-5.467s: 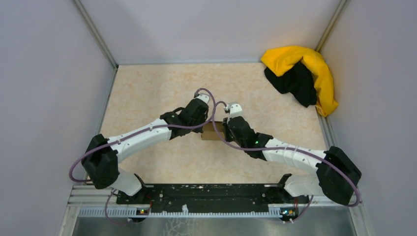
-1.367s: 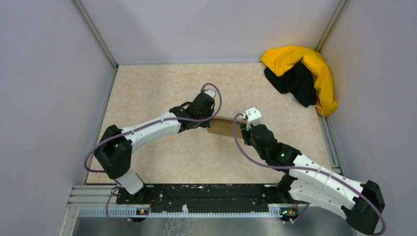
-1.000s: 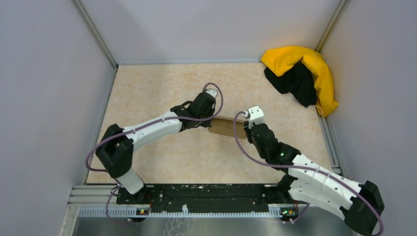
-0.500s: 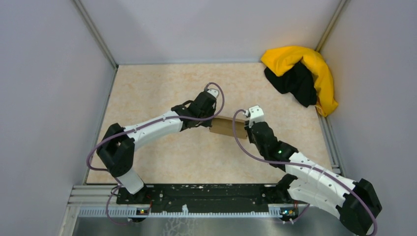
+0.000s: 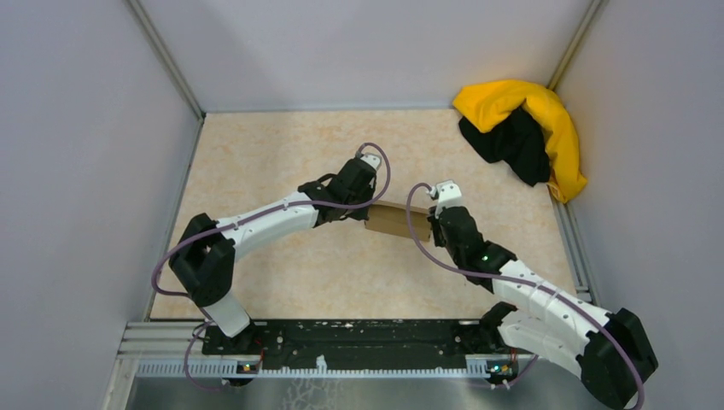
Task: Fold the paper box
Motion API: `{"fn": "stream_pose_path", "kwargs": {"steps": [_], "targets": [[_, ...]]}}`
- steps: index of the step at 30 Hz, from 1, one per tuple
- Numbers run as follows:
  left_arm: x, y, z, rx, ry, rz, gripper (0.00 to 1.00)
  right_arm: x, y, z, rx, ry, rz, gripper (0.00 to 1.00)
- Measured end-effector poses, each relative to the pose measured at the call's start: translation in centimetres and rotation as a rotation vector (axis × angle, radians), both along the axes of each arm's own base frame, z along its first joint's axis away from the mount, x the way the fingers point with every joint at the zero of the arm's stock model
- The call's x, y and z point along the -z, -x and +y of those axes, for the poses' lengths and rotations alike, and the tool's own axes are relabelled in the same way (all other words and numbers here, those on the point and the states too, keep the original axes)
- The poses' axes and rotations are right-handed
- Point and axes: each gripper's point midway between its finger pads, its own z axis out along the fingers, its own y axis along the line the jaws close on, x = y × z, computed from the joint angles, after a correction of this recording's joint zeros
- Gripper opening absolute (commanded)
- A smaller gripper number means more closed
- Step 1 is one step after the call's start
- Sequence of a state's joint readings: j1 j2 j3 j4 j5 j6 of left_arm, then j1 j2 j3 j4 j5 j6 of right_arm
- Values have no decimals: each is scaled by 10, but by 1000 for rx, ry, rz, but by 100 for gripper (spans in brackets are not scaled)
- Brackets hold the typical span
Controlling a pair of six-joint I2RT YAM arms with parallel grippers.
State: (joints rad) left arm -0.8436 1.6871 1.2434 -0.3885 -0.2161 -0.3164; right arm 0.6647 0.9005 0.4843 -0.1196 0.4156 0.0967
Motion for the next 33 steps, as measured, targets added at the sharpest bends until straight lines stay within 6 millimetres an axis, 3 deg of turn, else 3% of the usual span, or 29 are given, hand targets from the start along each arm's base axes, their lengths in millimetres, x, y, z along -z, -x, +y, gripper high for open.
{"fn": "stream_pose_path", "kwargs": {"steps": [7, 10, 14, 33], "targets": [[0, 0, 0, 0, 2, 3, 3, 3, -2, -4, 14, -14, 16, 17], [0, 0, 0, 3, 4, 4, 3, 3, -3, -6, 23, -14, 16, 27], [0, 0, 0, 7, 3, 4, 3, 2, -4, -9, 32, -10, 14, 28], [0, -2, -5, 25, 5, 8, 3, -1, -11, -5, 10, 2, 23, 3]]}}
